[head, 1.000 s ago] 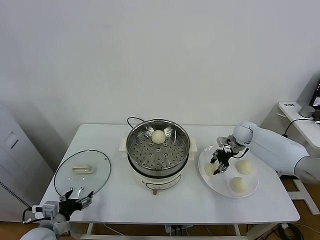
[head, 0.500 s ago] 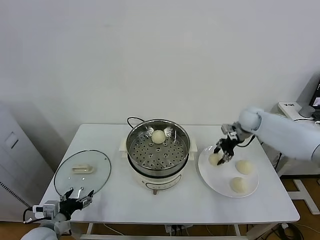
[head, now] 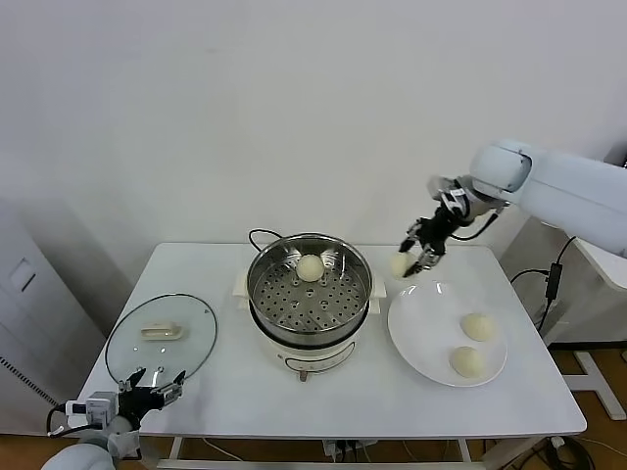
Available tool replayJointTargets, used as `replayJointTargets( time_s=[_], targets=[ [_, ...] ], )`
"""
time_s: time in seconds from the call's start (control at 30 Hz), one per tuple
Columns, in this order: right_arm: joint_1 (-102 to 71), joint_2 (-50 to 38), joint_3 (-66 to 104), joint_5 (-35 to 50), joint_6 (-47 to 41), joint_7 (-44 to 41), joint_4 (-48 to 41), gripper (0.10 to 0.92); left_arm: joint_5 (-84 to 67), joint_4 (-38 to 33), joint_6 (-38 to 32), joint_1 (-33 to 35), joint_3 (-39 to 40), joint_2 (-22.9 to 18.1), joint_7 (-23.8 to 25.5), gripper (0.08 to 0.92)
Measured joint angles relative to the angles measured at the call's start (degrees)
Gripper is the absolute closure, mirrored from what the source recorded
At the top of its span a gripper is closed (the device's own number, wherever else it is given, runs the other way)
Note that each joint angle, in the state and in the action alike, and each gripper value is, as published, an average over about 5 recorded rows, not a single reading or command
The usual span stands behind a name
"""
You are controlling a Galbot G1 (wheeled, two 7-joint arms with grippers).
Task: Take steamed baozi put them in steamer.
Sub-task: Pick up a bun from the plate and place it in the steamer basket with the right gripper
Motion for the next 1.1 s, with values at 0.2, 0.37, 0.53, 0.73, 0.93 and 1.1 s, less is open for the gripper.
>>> replayJointTargets(
  time_s=[0.2, 0.37, 0.53, 0.73, 0.93, 1.1],
  targets=[
    [-0.29, 3.37, 0.96, 4.3, -2.24, 3.97, 0.74, 0.516, 0.15, -0.05, 0.0, -0.02, 0.19, 0.0, -0.01, 0.177],
    [-2.23, 7.01, 2.3, 6.51, -3.89, 7.28, 0.24, 0.516, 0.22, -0.06, 0.0, -0.12, 0.36, -0.04, -0.01, 0.177],
    [-5.07, 11.05, 3.51, 7.55, -5.64, 10.42, -1.1, 0.517, 0.3, -0.28, 0.01, -0.06, 0.38, -0.26, -0.02, 0.177],
    [-8.57, 15.36, 4.32, 8.17, -7.95, 13.56, -2.88, 0.517, 0.32, -0.48, 0.02, 0.12, 0.37, -0.43, -0.03, 0.177],
    [-11.86, 19.04, 5.33, 8.22, -9.76, 15.94, -4.92, 0.516, 0.32, -0.55, 0.02, 0.15, 0.34, -0.49, -0.03, 0.177],
    [-14.42, 21.73, 6.2, 7.68, -11.17, 17.6, -6.94, 0.516, 0.32, -0.52, 0.02, 0.21, 0.28, -0.54, -0.03, 0.177]
  ],
)
